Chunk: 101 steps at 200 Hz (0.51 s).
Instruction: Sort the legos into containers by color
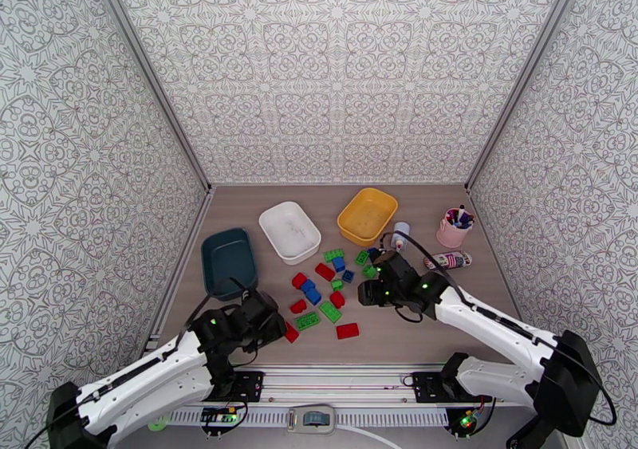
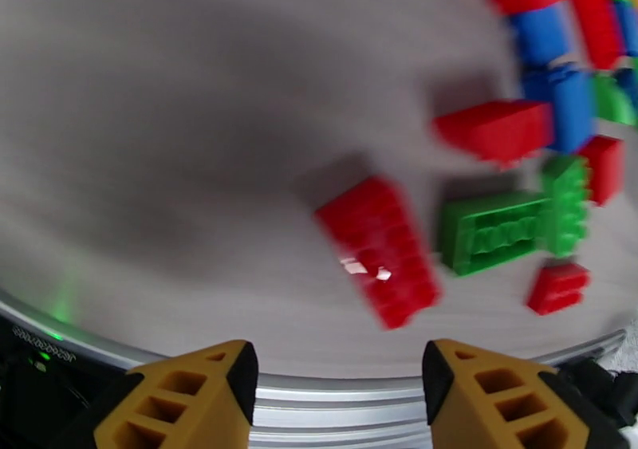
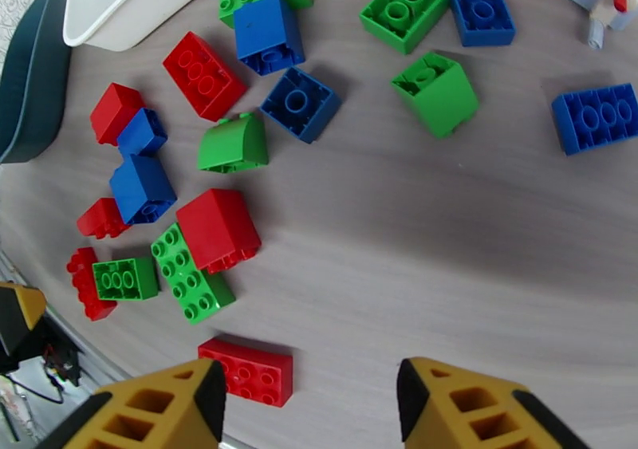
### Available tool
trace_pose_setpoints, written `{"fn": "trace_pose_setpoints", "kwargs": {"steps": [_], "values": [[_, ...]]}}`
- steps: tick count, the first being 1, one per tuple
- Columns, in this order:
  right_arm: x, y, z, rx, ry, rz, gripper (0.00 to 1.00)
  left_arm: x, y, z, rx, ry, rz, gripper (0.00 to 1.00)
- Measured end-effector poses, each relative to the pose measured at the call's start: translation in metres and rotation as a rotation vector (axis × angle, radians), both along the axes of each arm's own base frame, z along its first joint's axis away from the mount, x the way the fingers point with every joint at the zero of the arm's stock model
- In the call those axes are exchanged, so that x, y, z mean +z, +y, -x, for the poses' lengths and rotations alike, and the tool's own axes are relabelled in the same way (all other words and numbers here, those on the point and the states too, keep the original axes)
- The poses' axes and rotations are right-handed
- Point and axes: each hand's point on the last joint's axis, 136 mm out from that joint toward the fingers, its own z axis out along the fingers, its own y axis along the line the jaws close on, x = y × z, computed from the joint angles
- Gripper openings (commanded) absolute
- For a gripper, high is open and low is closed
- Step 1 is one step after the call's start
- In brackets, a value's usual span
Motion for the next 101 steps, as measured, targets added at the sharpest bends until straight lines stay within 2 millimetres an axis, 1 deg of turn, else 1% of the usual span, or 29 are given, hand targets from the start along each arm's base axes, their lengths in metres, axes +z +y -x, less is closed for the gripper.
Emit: {"fn": "trace_pose_setpoints", "kwargs": {"steps": [16, 37, 59, 101], "values": [[0.001, 0.005, -0.002, 0.007, -0.010, 0.015, 0.66, -0.009, -0.001, 0.001, 0.035, 0.019, -0.010, 0.60], [0.003, 0.009, -0.003, 0.014, -0.024, 0.021, 0.66, -0.016, -0.005, -0.002, 0.063, 0.035, -0.020, 0.60], [0.004, 0.009, -0.004, 0.011, -0.033, 0.029, 0.66, -0.022, -0.009, -0.006, 0.082, 0.045, -0.030, 0.60], [0.007, 0.007, -0.006, 0.005, -0.048, 0.027, 0.66, -0.018, -0.024, -0.019, 0.085, 0.037, -0.022, 0.59]]}}
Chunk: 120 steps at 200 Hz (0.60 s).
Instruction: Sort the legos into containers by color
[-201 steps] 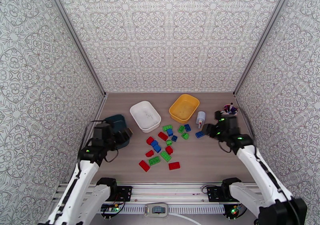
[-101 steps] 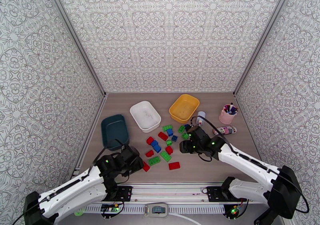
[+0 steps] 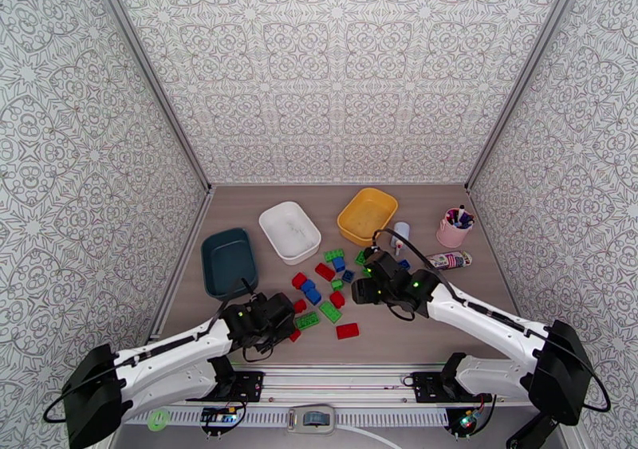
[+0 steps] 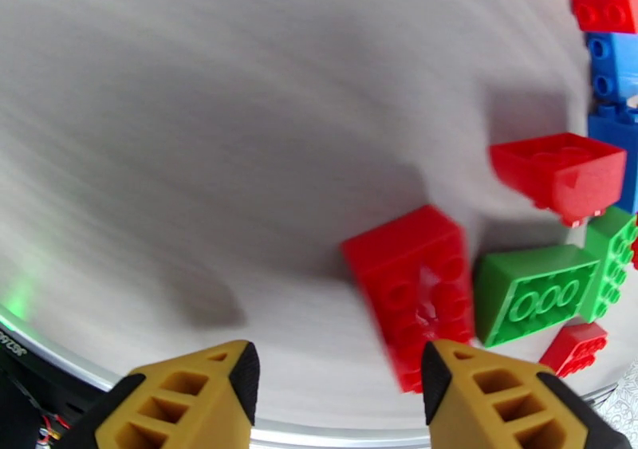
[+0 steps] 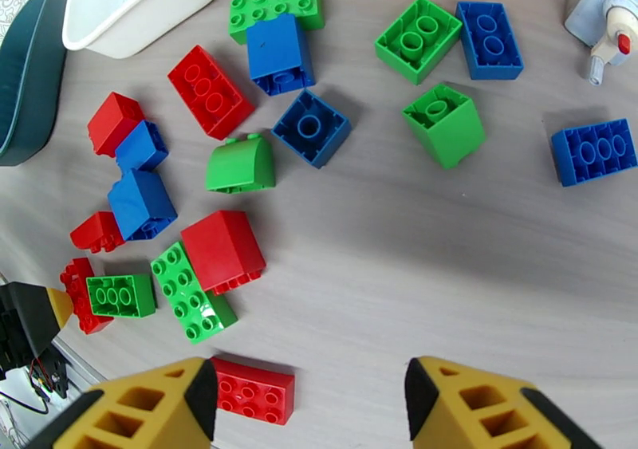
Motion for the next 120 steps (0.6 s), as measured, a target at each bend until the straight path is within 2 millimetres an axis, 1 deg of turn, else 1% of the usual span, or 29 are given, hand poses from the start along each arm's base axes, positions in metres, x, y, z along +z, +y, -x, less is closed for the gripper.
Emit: {"fn": "trace_pose_setpoints", "kwargs": {"steps": [19, 53, 120], "values": [[0.003, -0.001, 0.000, -0.003, -0.013, -0.008, 0.66, 0.003, -0.004, -0.004, 0.001, -0.007, 0.001, 0.58], [0.001, -0.004, 0.001, -0.008, -0.017, 0.001, 0.67, 0.007, -0.009, -0.010, 0.003, -0.019, 0.001, 0.61], [0.002, -0.004, 0.000, -0.008, -0.022, -0.005, 0.67, -0.006, -0.010, -0.014, 0.011, 0.008, -0.035, 0.61]]}}
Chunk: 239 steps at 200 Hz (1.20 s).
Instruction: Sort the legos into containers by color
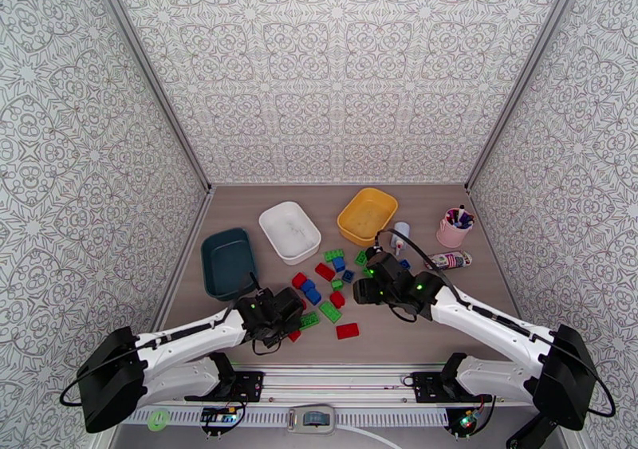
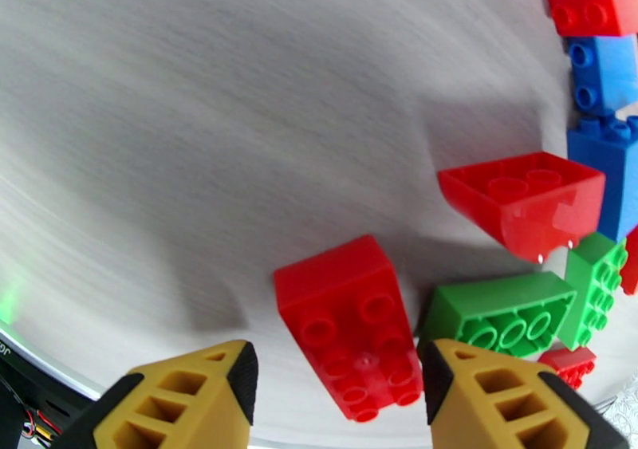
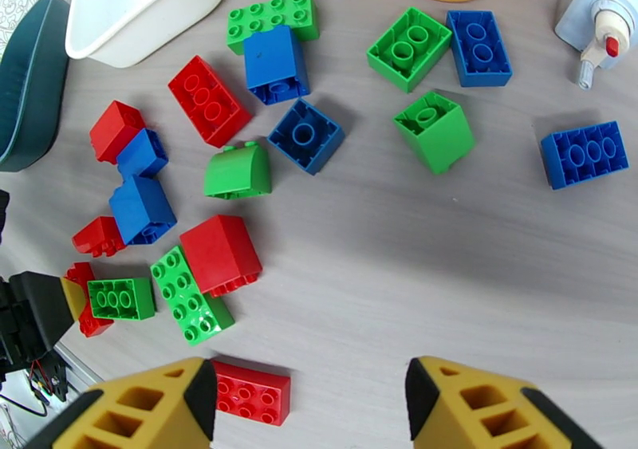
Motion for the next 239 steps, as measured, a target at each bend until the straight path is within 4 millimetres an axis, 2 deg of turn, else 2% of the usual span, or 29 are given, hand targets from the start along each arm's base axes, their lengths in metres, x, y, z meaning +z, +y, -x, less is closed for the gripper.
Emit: {"fn": "trace_pose_setpoints", "kwargs": {"steps": [39, 84, 168, 175, 204, 219, 239], "values": [[0.002, 0.000, 0.000, 0.000, -0.006, -0.006, 0.66, -0.001, 0.000, -0.004, 0.009, -0.006, 0.008, 0.60], [0.002, 0.000, -0.001, -0.002, -0.008, -0.004, 0.65, -0.012, 0.003, -0.002, -0.011, 0.023, -0.015, 0.56], [0.005, -0.009, -0.003, -0.032, -0.021, 0.033, 0.63, -0.011, 0.005, 0.000, -0.057, 0.060, -0.066, 0.29], [0.006, -0.011, -0.003, -0.041, -0.021, 0.038, 0.74, -0.010, 0.004, -0.002, -0.054, 0.054, -0.055, 0.28], [0.017, -0.009, -0.010, -0.075, -0.027, 0.037, 0.82, 0.007, 0.009, -0.018, -0.016, -0.009, 0.001, 0.27], [0.017, -0.005, -0.011, -0.080, -0.019, 0.025, 0.82, 0.022, 0.019, -0.032, 0.024, -0.052, 0.033, 0.26], [0.013, 0.005, -0.010, -0.054, 0.019, 0.010, 0.77, 0.044, 0.041, -0.056, 0.095, -0.116, 0.057, 0.26]]}}
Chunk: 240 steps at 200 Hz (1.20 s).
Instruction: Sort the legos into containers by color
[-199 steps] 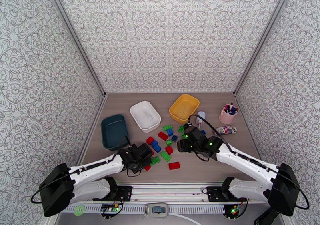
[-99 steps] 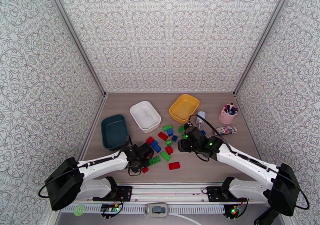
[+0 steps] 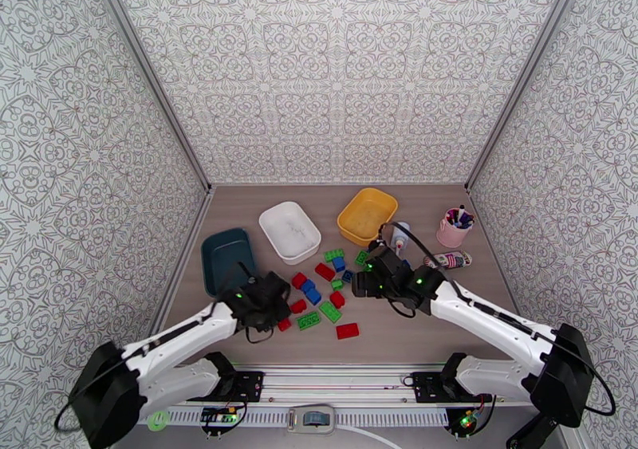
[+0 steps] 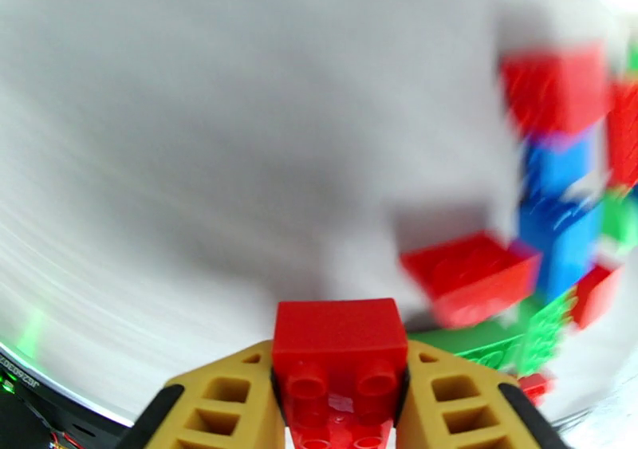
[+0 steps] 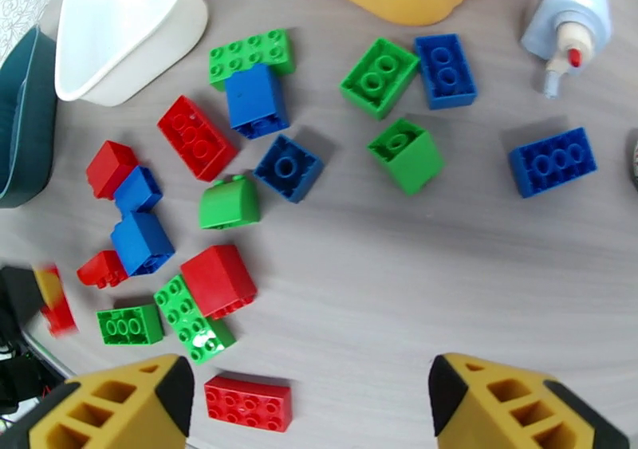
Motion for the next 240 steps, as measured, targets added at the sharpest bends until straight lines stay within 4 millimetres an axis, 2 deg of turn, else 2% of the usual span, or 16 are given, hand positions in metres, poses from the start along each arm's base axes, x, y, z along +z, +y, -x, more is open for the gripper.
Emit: {"fn": "trace_pose_setpoints", "kwargs": {"steps": [32, 49, 74, 103, 116, 128, 148, 192, 240], "values": [[-0.008, 0.028, 0.001, 0.067, 0.062, -0.060, 0.76, 0.037, 0.056, -0.038, 0.143, -0.110, 0.007, 0.27], [-0.010, 0.043, 0.006, 0.107, 0.082, -0.093, 0.76, 0.048, 0.090, -0.052, 0.229, -0.142, 0.003, 0.27], [-0.005, 0.071, 0.013, 0.174, 0.095, -0.121, 0.71, 0.049, 0.129, -0.067, 0.302, -0.134, -0.008, 0.27], [0.002, 0.102, 0.021, 0.233, 0.083, -0.134, 0.72, 0.043, 0.150, -0.091, 0.312, -0.109, -0.008, 0.30], [0.001, 0.110, 0.026, 0.249, 0.086, -0.131, 0.72, 0.041, 0.155, -0.102, 0.302, -0.103, -0.010, 0.37], [-0.001, 0.113, 0.029, 0.255, 0.093, -0.128, 0.71, 0.039, 0.157, -0.111, 0.286, -0.100, -0.011, 0.49], [-0.002, 0.113, 0.029, 0.247, 0.093, -0.127, 0.73, 0.039, 0.159, -0.118, 0.265, -0.105, -0.016, 0.61], [0.000, 0.101, 0.030, 0.221, 0.064, -0.125, 0.81, 0.056, 0.154, -0.116, 0.223, -0.156, -0.036, 0.70], [0.010, 0.093, 0.023, 0.189, 0.010, -0.114, 0.81, 0.089, 0.116, -0.106, 0.085, -0.249, -0.053, 0.77]]}}
